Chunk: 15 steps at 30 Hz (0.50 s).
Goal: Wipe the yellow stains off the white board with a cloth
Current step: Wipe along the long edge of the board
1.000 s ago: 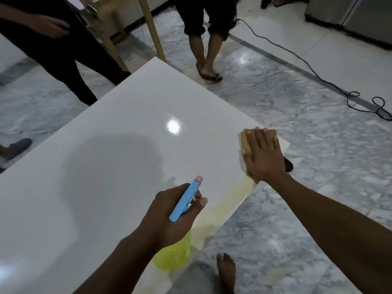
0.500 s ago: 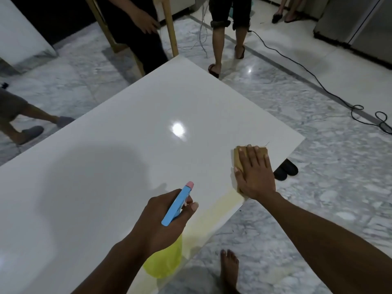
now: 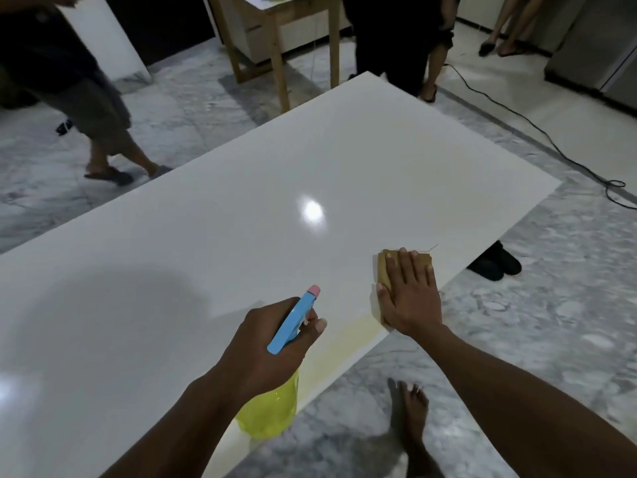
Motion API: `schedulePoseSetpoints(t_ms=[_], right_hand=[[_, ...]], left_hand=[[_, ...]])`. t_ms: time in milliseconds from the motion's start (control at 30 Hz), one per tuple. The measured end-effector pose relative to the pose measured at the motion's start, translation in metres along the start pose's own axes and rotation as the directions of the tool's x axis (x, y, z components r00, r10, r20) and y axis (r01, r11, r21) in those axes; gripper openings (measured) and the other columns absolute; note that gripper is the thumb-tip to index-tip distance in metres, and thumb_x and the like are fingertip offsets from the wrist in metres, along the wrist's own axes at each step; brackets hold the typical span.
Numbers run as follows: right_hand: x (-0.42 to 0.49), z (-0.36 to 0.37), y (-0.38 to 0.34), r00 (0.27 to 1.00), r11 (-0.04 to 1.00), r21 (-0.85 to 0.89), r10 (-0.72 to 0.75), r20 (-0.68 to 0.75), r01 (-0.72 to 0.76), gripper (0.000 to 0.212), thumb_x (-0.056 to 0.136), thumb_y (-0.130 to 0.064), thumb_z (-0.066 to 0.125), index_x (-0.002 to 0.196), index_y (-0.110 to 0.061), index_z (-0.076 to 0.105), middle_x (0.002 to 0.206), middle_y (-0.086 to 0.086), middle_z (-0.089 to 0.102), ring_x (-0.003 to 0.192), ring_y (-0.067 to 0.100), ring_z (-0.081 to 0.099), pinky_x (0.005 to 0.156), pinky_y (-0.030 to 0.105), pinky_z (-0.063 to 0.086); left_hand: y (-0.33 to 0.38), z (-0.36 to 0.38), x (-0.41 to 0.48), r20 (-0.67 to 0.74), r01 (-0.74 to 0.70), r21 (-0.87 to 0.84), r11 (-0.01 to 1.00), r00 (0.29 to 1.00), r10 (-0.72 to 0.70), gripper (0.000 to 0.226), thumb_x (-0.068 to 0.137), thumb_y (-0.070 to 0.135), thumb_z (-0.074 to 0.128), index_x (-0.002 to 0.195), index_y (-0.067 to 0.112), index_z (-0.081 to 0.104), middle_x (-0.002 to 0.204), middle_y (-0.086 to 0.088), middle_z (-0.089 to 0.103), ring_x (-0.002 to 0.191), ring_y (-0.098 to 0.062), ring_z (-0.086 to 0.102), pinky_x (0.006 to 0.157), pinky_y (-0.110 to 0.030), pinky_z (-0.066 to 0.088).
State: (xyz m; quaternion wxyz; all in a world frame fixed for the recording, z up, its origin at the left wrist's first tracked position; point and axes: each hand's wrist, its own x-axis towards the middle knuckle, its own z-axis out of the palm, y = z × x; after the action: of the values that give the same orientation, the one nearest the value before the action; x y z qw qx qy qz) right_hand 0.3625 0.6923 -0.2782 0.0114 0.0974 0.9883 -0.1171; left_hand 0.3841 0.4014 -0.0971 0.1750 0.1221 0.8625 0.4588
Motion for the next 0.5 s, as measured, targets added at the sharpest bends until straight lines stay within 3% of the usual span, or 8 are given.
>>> schedulePoseSetpoints(t_ms=[167,300,500], right_hand=[[-0.043,0.017,-0.057,1.0,1.0,-0.016,0.011,-0.009,-0.011,0.072,0.097,-0.058,0.012,0.159,-0.024,0.002,0.168,0.008,0.004,0.155,0.027,-0.005,0.124,0.052,0.002],[-0.062,0.02,-0.087,1.0,1.0,-0.012,0.006,-0.017,-0.006,0.073,0.095,-0.056,0.015,0.159,-0.021,0.014,0.167,0.011,0.014,0.154,0.031,0.004,0.123,0.053,0.008],[-0.082,0.029,-0.117,1.0,1.0,-0.015,-0.021,-0.016,0.021,0.073,0.095,-0.054,0.017,0.159,-0.02,0.013,0.167,0.012,0.013,0.154,0.031,0.004,0.124,0.052,0.006]], left_hand=[[-0.025,-0.046,-0.064,-0.042,0.045,-0.022,0.999,0.998,-0.046,0.023,0.097,0.042,0.073,0.083,0.027,0.063,0.079,-0.011,0.069,0.068,-0.032,0.073,0.072,-0.053,0.064],[-0.047,-0.08,-0.101,-0.073,0.087,-0.017,0.996,0.993,-0.088,0.026,0.097,0.041,0.073,0.076,0.03,0.062,0.077,-0.011,0.068,0.066,-0.029,0.072,0.07,-0.054,0.065],[-0.061,-0.109,-0.122,-0.121,0.159,-0.044,0.986,0.979,-0.163,0.025,0.097,0.04,0.074,0.075,0.036,0.063,0.091,-0.013,0.076,0.081,-0.033,0.078,0.075,-0.056,0.066]])
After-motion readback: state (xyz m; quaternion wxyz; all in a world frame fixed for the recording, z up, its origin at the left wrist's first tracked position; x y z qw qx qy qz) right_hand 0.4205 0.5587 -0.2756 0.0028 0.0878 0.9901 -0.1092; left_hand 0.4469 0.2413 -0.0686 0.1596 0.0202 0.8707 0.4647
